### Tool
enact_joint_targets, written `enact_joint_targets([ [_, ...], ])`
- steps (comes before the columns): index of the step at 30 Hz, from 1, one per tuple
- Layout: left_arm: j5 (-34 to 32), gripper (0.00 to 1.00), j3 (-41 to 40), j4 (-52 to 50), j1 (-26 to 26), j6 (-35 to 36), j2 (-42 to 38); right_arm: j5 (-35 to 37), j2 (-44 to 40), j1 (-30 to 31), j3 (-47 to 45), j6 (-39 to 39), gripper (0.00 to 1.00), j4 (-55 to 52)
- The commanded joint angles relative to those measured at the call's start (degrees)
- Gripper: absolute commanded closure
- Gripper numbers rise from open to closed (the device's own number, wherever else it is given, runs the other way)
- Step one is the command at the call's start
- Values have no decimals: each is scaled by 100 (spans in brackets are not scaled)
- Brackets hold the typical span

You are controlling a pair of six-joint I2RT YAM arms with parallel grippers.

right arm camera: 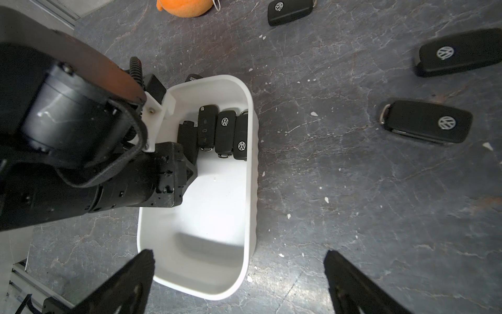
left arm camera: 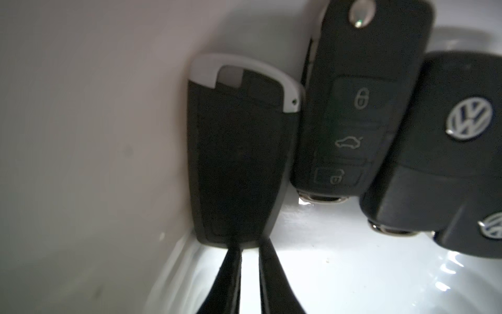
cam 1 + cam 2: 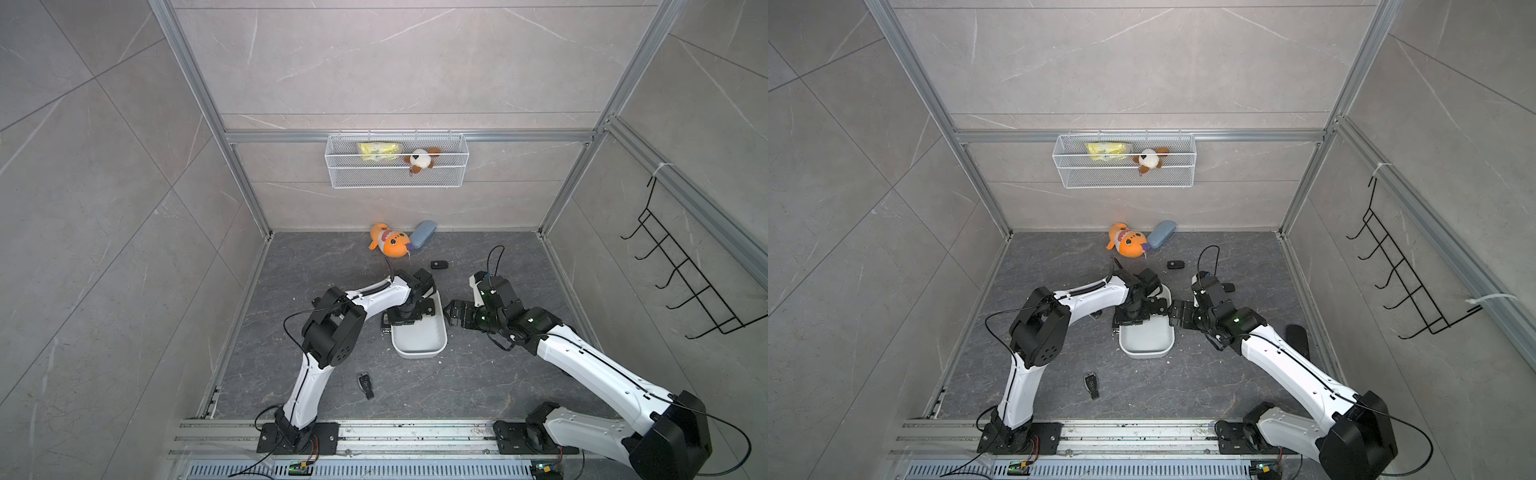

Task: Place the car key into the storage box
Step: Place the car key in the storage box, then pick up the car key from the center of the board.

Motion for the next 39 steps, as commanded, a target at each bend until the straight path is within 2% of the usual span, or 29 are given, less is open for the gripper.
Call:
enact_joint_targets([
  [1,-173,83,226,-32,97,149,134,-19,-63,-11,-49,-48,0,59],
  [14,-300,80,535,-181,139,263,184,-46,14,-10,-55,-35,0,108],
  [26,-306,64,526,-365,131,220,-710,-119,102,-10,-7,-40,1,198],
  [31,-510,49,621,-449,153,293,-1166,-323,172,-10,39,-49,0,350],
  [39,-717,3,309,-421,315,466,-1804,-826,363,66,151,8,0,827],
])
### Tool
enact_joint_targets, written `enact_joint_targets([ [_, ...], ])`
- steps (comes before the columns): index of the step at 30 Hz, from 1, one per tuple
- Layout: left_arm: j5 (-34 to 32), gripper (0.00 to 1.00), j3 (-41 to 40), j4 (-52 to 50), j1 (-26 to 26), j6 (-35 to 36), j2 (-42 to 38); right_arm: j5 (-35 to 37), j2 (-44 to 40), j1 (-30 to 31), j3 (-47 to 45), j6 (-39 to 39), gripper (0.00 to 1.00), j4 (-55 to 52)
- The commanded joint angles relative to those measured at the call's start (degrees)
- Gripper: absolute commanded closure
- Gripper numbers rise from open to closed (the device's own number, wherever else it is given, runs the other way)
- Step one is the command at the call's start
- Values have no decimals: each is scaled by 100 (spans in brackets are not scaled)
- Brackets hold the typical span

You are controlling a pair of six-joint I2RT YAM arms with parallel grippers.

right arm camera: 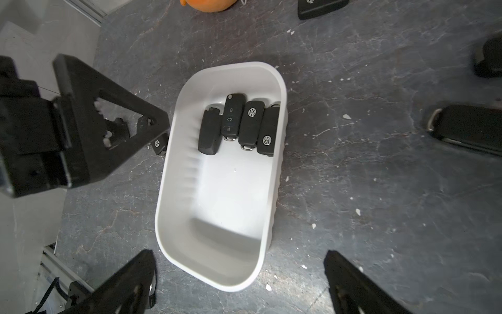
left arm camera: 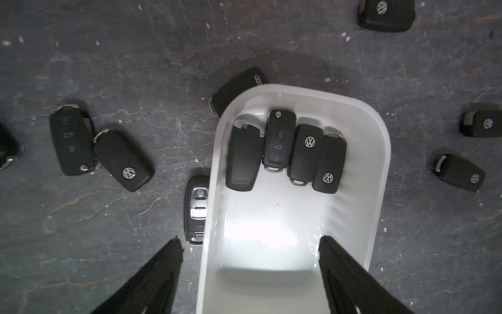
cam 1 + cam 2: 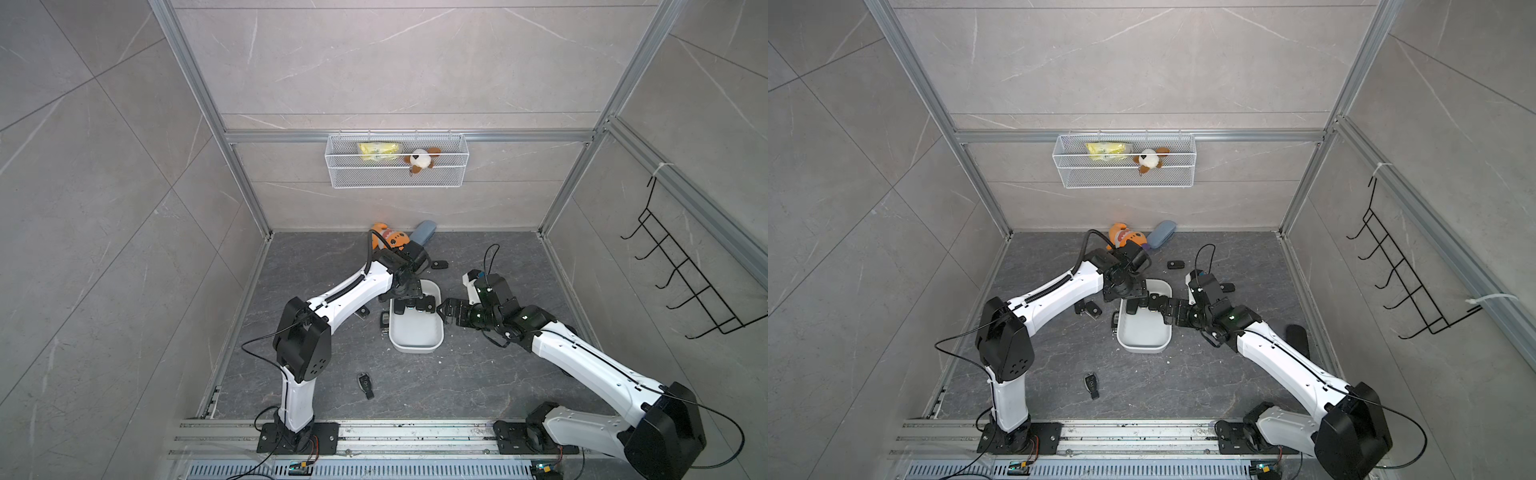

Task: Place the car key into the storage box
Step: Pick up the car key from the center of the board.

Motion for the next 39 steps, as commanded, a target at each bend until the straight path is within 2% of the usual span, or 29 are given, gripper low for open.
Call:
enact_joint_targets([
  [1,-207,0,-190,-115,140,125,-419,-265,118,91,170,15,0,330],
  [7,-240,0,-859,-25,494,41,-869,-218,430,477,389,34,0,509],
  [15,58,0,-1769,290,1253,-305,-1190,-109,1001,1031,793,105,0,692],
  [18,67,5,-1886,383,1419,-427,-1136,-42,1176,1177,956,102,0,687],
  [28,330,25,-1945,766,1711,-660,-427,127,1429,1409,1248,81,0,618],
  [39,374,30,-1654,951,1799,-616,503,320,1423,1418,1284,5,0,482],
])
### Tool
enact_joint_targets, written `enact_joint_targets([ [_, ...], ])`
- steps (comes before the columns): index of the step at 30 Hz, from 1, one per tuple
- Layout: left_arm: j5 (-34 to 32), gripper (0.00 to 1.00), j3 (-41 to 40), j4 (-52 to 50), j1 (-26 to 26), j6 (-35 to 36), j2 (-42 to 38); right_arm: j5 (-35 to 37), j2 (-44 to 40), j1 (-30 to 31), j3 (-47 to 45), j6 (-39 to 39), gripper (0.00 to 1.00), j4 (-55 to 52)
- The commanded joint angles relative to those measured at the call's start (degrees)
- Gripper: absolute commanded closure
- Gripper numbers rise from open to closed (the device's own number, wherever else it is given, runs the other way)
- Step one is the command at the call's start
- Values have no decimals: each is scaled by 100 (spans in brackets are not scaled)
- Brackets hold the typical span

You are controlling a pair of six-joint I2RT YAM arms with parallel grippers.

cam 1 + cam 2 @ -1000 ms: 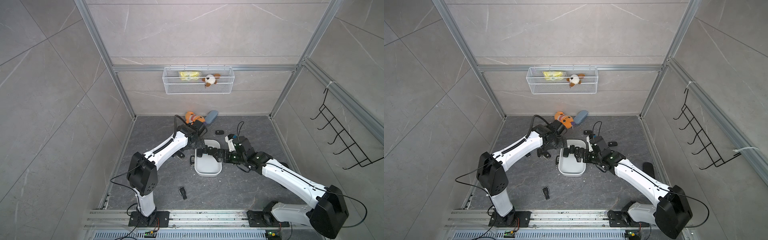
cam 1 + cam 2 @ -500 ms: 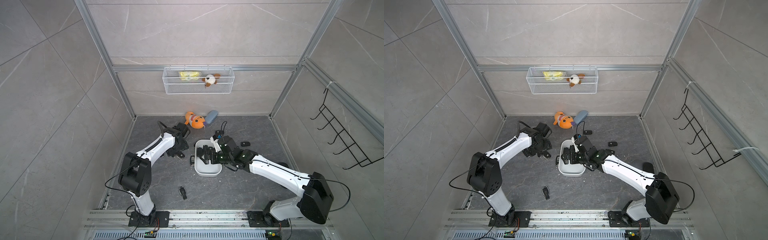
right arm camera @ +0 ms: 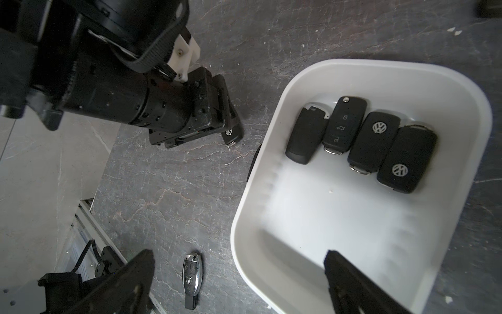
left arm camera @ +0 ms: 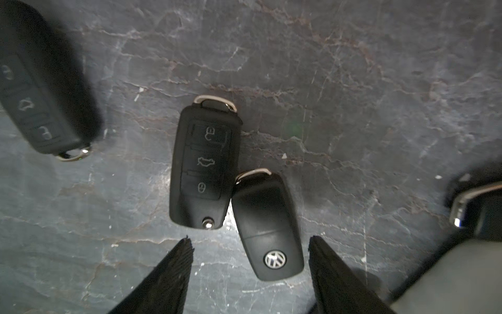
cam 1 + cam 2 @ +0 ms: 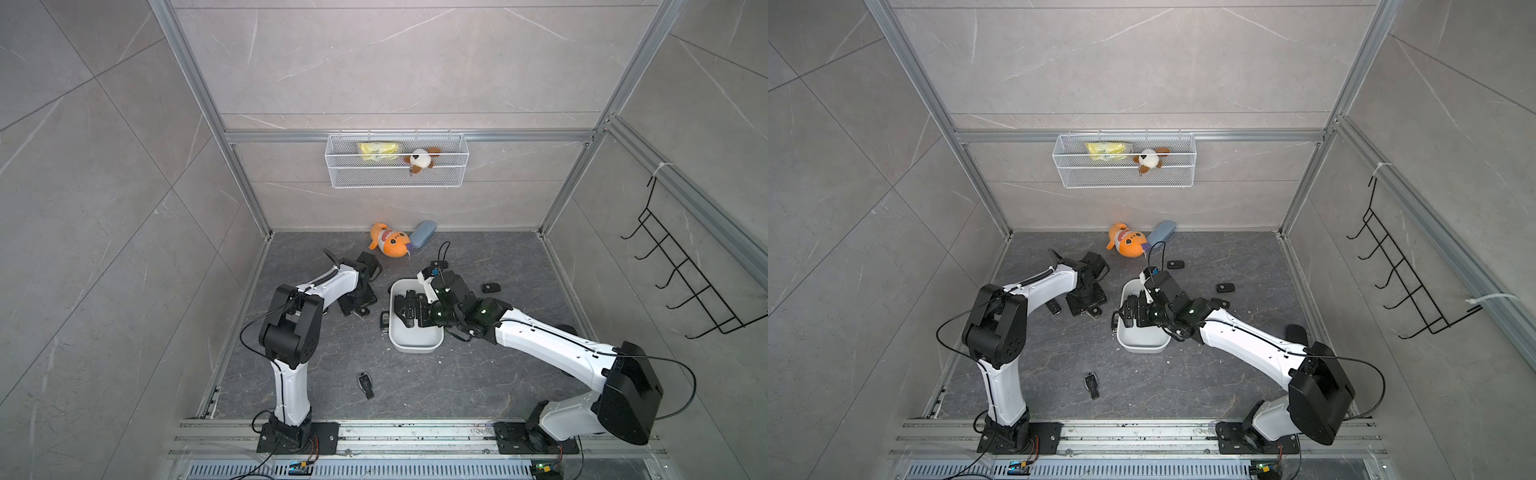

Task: Place the car key into the storage box
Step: Pick up the car key from the center of the board.

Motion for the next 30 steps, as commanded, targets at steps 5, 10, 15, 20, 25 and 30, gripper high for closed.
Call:
enact_joint_targets([
  [5,137,34,188,180,47,-32,281,241,80,25,223,-81,0,-164],
  [10,161,48,141,292,45,15,343,266,127,29,267,-95,0,-199],
  [15,121,62,59,309,42,79,191,284,136,30,276,-96,0,-201],
  [20,90,66,-47,292,8,170,-103,275,131,30,234,-39,0,-165],
  [25,-33,67,-70,132,-170,310,-490,318,18,30,116,6,0,-146],
  [30,-134,67,33,-91,-473,396,-901,454,-232,30,-94,79,0,-188],
])
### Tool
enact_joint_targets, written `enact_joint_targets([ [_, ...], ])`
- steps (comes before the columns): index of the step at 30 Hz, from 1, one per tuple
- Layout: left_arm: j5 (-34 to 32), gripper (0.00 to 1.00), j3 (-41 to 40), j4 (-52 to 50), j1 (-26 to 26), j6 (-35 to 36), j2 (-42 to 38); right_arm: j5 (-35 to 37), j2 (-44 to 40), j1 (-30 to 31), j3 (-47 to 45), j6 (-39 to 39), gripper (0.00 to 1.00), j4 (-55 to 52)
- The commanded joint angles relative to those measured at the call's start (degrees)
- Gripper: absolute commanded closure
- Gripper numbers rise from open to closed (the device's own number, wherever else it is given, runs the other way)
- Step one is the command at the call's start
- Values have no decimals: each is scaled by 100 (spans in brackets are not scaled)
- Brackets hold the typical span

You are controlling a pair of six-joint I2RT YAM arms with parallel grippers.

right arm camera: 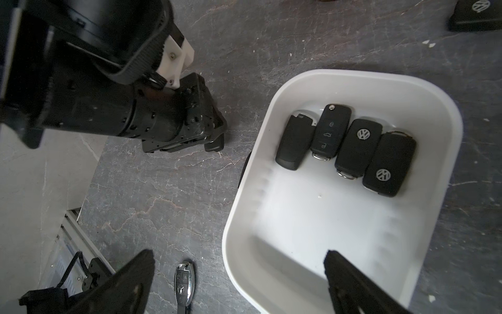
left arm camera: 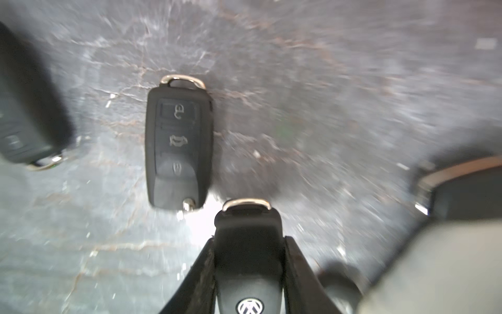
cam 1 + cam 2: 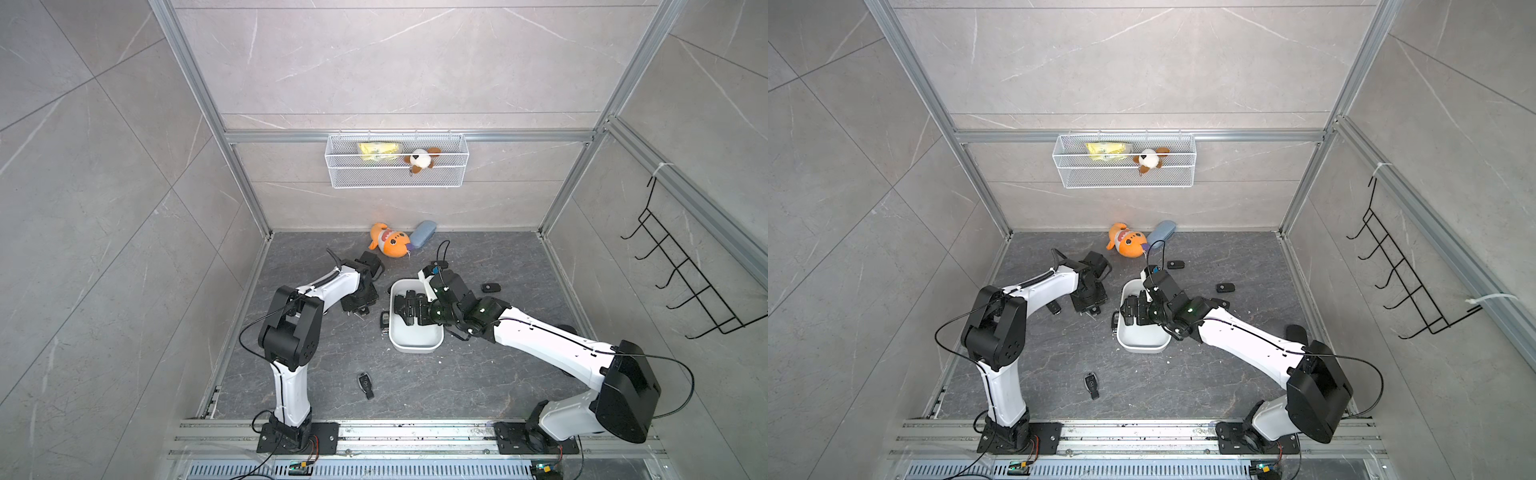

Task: Place the car key into the storage box
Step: Pick up the car key from the center of the board.

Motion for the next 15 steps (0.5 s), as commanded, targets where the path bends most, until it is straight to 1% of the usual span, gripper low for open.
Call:
enact_joint_targets([
  [1,-146,67,146,-330,-257,196,-533,200,-321,30,-193,108,0,-147],
  [6,-317,67,458,-586,-766,343,-695,398,-717,30,-519,227,0,-258],
  [12,-454,67,859,-802,-1397,388,-520,637,-1362,30,-928,316,0,-494],
  [15,-434,67,962,-855,-1599,381,-389,769,-1680,30,-1106,366,0,-635],
])
